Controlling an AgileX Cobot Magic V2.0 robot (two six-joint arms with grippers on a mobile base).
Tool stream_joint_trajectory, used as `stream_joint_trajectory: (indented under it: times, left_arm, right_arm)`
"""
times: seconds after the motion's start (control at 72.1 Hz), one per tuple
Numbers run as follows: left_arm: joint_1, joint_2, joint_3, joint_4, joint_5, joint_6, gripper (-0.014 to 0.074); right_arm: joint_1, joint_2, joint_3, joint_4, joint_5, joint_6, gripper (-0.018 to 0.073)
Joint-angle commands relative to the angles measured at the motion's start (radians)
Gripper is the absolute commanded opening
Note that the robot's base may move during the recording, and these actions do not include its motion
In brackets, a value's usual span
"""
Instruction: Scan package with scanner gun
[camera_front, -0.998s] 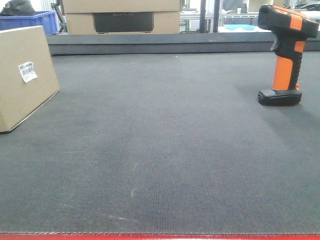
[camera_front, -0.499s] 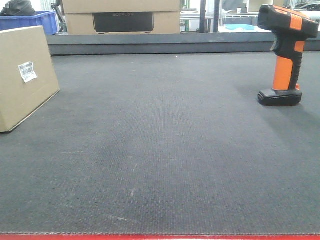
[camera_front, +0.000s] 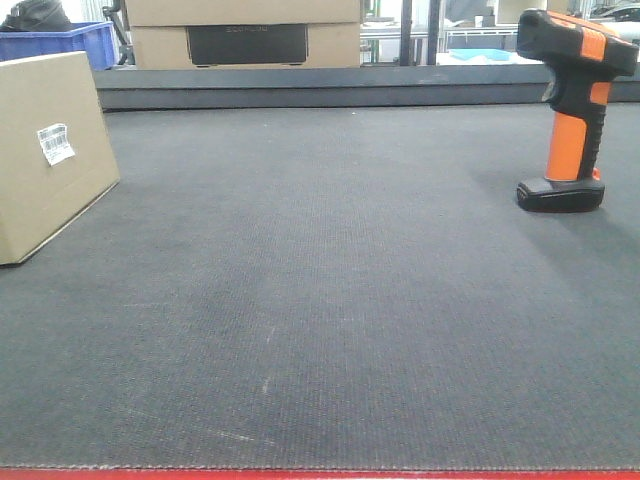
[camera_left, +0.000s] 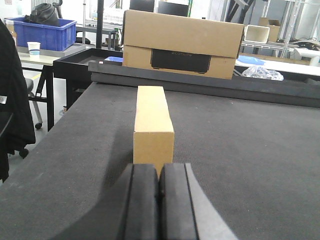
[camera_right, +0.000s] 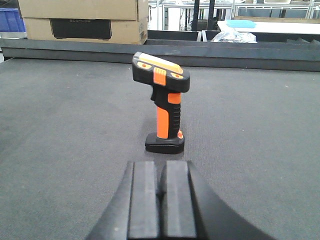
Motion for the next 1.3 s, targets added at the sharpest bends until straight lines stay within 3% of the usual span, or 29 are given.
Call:
stream_joint_trajectory:
  times: [0.0,0.139,0.222,0.333,0.416,0.555,0.624,1.29]
  left_arm:
    - [0.001,-0.005,-0.001,0.003,-0.01,-0.005,-0.0111]
    - [0.001,-0.005,-0.001,0.003,-0.01,-0.005,-0.0111]
    - [0.001,-0.005,-0.001,0.003,-0.01,-0.005,-0.0111]
    - [0.001,-0.005,-0.001,0.003,-0.01,-0.005,-0.0111]
    - [0.001,-0.005,-0.001,0.003,-0.01,-0.005,-0.0111]
    - [0.001,-0.005,-0.001,0.003,-0.01,-0.005,-0.0111]
    - [0.001,-0.005,-0.001,0.003,-0.01,-0.005,-0.0111]
    - [0.001,-0.005,-0.001,0.003,-0.01,-0.005,-0.0111]
  right_arm:
    - [-0.003,-0.002,-0.01,0.003,-0.025,-0.002,-0.0168]
    - [-0.005,-0.002,-0.007,0.001,-0.025,-0.002,-0.0168]
    - [-0.014,-0.002,0.017,-0.083,-0.064,-0.002,-0.0168]
    - [-0.043,-0.002,0.071,-0.051,-0.148,-0.012,-0.0168]
    - [-0.066,-0.002,0.153,0.03,-0.274,-0.078,-0.0168]
    - [-0.095,-0.002,0.274,0.032,-0.492,-0.088,-0.0168]
    - [-0.102,-0.002,0.307,0.032,-0.493,-0.044,-0.0168]
    - [-0.102,-0.002,0.307,0.028,-0.411,-0.044,-0.0168]
